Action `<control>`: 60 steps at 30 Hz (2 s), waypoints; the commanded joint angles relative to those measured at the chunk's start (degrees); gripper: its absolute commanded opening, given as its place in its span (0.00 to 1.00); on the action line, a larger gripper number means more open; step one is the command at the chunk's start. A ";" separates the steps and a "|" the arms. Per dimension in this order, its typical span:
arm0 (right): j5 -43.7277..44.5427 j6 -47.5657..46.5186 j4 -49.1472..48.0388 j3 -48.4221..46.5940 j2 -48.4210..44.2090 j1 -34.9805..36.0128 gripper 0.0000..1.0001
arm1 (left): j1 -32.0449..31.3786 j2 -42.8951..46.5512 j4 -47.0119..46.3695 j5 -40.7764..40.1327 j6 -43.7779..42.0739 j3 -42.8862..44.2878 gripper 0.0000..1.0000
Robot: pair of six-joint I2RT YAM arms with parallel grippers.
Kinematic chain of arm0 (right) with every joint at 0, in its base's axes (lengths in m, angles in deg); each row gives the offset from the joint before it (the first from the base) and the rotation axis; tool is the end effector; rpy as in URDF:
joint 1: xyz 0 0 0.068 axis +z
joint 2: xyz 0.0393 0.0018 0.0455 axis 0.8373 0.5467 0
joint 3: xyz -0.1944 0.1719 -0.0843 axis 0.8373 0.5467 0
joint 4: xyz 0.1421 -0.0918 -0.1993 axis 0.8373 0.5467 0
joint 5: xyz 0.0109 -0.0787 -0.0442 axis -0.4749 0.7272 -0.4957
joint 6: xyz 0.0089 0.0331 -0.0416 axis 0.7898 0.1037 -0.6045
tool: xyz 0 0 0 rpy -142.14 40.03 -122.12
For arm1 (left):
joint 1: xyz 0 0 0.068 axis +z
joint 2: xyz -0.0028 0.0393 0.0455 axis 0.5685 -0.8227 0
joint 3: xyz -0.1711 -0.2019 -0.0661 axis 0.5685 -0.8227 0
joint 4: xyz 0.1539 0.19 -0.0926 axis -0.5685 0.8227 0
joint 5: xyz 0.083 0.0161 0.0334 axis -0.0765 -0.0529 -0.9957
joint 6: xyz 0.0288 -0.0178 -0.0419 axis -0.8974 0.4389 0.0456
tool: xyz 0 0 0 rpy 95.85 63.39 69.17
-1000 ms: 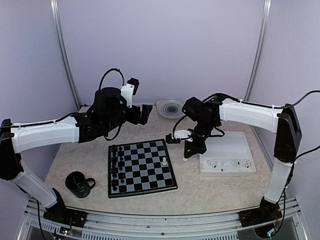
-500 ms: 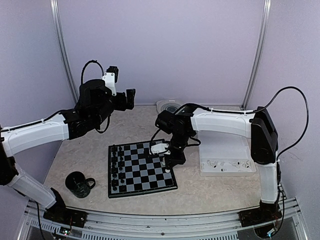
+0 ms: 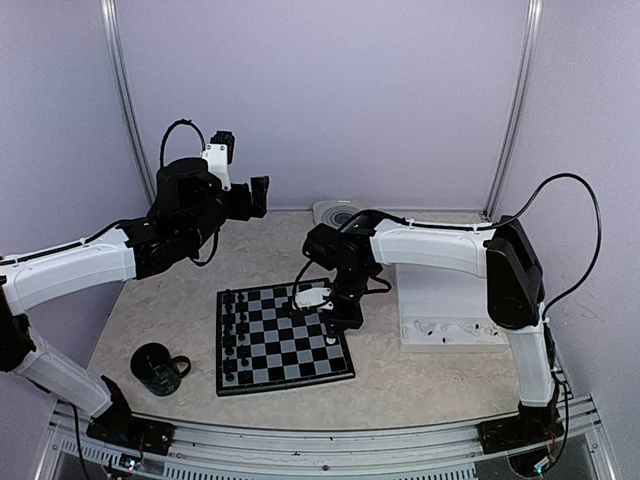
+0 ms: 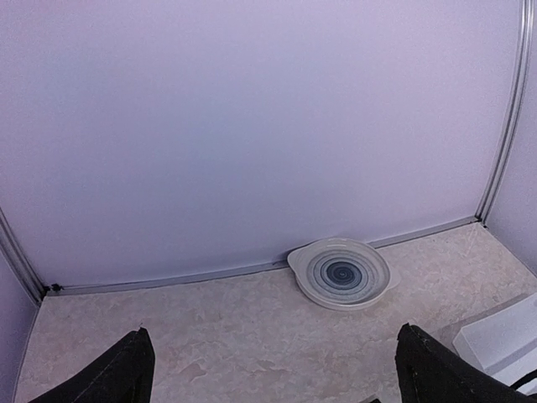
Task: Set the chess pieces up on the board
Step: Place the bishop on c1.
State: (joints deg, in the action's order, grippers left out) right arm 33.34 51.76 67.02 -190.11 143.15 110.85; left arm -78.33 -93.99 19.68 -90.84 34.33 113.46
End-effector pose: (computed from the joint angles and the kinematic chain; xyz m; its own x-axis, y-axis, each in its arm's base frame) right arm 0.2519 0.3597 0.2007 0.0064 -0.9652 -0.2615 -0.9968 -0.0270 0.0752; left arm 0.2497 -0.2138 0.3538 -0.0828 0.0127 -0.9965 0.2300 0.9732 -0.0067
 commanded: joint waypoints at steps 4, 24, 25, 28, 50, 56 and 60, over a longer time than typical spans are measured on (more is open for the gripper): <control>0.88 0.61 0.09 -0.94 1.95 0.85 0.04 | 0.09 1.48 -1.23 -0.08 -0.26 -0.51 0.99; 1.19 0.72 -1.26 -0.13 1.50 0.85 0.20 | 0.09 1.00 -0.97 0.97 -0.10 -0.38 0.99; 0.96 0.74 -1.16 -0.11 1.25 0.85 0.21 | 0.09 1.00 -0.97 1.04 -0.10 -0.38 0.99; 0.46 0.52 -1.09 0.13 0.71 0.86 0.23 | 0.09 0.84 -0.84 1.38 -0.03 -0.29 0.99; -0.33 -0.47 -1.96 1.72 1.41 0.85 0.31 | 0.09 -0.16 0.16 2.73 0.29 0.27 0.99; -3.10 -1.40 -1.75 0.61 1.88 0.85 0.37 | 0.09 -0.40 0.25 2.82 0.26 0.33 0.99; -3.91 -1.73 -2.00 -0.05 2.57 0.86 0.41 | 0.09 -0.53 0.35 2.99 0.33 0.41 0.99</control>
State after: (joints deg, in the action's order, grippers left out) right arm 31.70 51.01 65.34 -188.90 144.42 110.88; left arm -78.33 -94.03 19.75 -88.35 34.35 113.46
